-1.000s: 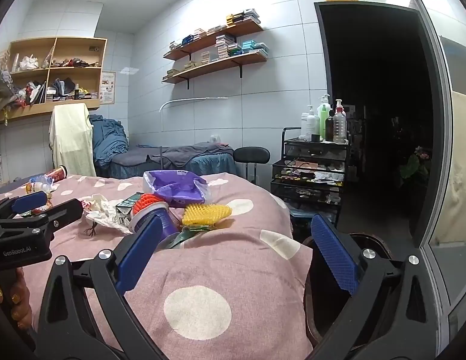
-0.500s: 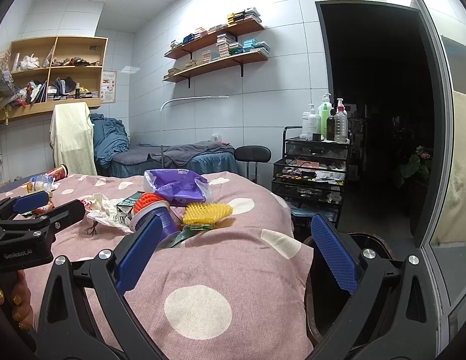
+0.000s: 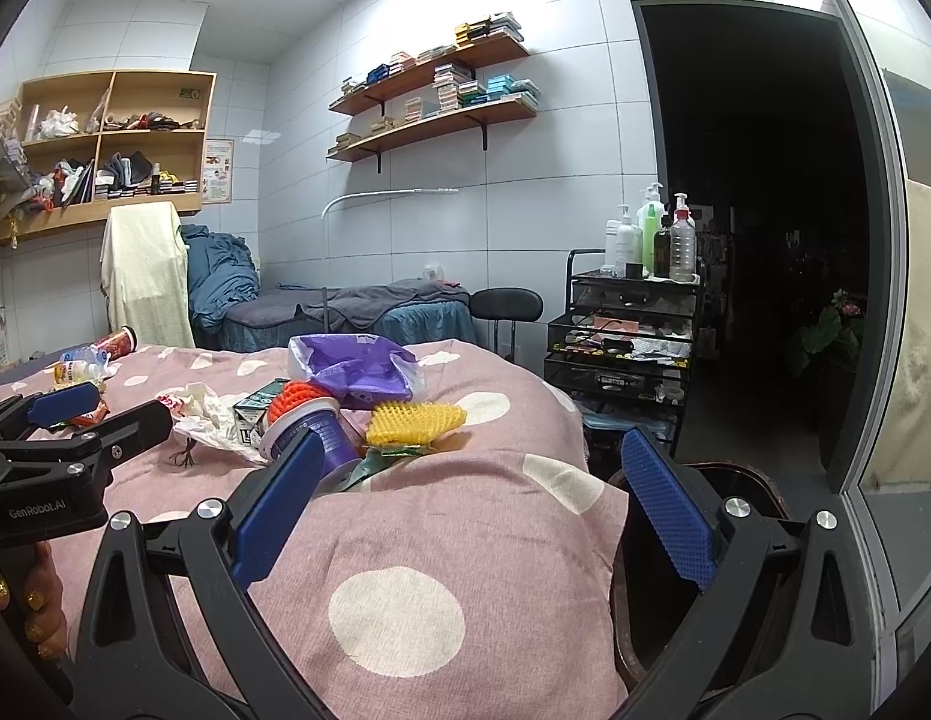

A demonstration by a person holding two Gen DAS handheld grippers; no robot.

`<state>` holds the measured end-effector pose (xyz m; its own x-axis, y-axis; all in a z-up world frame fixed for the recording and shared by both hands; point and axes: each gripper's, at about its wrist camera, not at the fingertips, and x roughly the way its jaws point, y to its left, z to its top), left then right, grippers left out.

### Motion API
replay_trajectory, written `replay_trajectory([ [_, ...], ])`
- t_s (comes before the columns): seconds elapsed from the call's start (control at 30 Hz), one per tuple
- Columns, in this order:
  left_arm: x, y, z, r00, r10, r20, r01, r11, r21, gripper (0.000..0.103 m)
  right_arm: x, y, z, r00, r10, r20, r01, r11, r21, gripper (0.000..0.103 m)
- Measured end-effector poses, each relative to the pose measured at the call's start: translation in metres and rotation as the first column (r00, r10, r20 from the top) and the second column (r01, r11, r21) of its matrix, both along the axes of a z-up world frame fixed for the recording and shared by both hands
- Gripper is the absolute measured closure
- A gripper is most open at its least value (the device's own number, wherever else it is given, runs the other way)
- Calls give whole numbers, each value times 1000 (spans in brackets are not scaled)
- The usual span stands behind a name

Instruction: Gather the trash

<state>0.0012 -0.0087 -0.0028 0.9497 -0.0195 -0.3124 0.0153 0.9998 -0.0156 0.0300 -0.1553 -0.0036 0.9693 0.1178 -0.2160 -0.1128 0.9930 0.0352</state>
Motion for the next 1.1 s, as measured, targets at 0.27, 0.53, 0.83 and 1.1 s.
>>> replay_trajectory([
  [0.27, -1, 2, -2, 1000, 0, -6, 0, 1000, -4, 5, 0, 1, -2, 1000, 6, -5, -6, 1000, 5, 5],
  [0.53, 0, 7, -5, 1000, 3, -15, -3, 1000, -8, 5, -1, 0, -2, 1000, 10, -11, -10, 1000, 2, 5],
  [0.83, 0, 8, -5, 1000, 1, -19, -1, 1000, -9, 5, 0, 2, -3, 1000, 12, -16, -12, 1000, -1, 5],
  [1.1, 1, 8, -7, 1000, 0, -26, -1, 1000, -9, 5, 0, 3, -3, 1000, 13, -23, -13, 1000, -7, 5],
])
